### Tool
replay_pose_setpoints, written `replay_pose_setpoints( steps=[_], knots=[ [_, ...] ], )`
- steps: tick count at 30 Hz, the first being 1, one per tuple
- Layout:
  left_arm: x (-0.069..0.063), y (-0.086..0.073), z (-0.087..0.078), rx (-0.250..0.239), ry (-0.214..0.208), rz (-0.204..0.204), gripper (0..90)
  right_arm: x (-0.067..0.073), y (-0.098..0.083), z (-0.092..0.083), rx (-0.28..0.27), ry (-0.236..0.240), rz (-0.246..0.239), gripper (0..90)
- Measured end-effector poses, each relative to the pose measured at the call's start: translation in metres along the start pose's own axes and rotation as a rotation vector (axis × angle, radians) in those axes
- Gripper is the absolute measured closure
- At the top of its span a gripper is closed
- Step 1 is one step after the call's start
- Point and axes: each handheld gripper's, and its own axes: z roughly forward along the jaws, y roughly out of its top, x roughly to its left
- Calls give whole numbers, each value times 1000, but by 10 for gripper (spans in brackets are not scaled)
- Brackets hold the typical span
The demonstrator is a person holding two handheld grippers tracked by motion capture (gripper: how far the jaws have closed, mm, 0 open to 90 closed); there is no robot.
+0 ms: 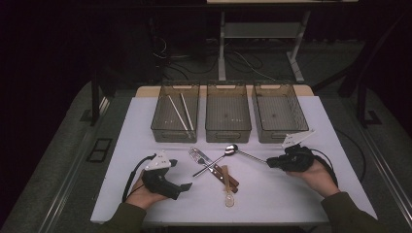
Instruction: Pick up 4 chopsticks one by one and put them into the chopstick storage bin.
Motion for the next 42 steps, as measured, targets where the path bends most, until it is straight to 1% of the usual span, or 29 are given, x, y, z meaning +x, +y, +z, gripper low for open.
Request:
replay_pose_setpoints(
  steps=[3, 9, 16, 19, 27, 29, 33, 35, 39, 42],
  knots=[
    [0, 0, 0, 1, -1, 0, 0, 0, 1, -4, -10, -4, 2, 854],
    [0, 0, 0, 3, 0, -1, 0, -1, 3, -8, -47, 6, 8, 854],
    [0, 0, 1, 3, 3, -5, 0, 3, 15, -11, -83, 8, 2, 854],
    [0, 0, 0, -1, 2, -5, 0, 5, 25, -10, -91, 5, -4, 854],
    [0, 0, 0, -3, 0, -9, 0, 9, 51, -1, -113, -3, 0, 854],
    [0, 0, 0, -4, 0, -9, 0, 10, 59, 2, -118, -4, 6, 854],
    [0, 0, 0, -11, 1, -11, 0, 12, 76, 5, -117, -16, 3, 854],
    [0, 0, -1, -15, 0, -11, 0, 12, 84, 7, -121, -22, 10, 854],
    [0, 0, 0, -8, 2, -8, 0, 12, 100, 11, -130, -26, 24, 854],
    [0, 0, 0, -10, 4, -11, 0, 12, 113, 14, -131, -33, 27, 854]
  ],
)
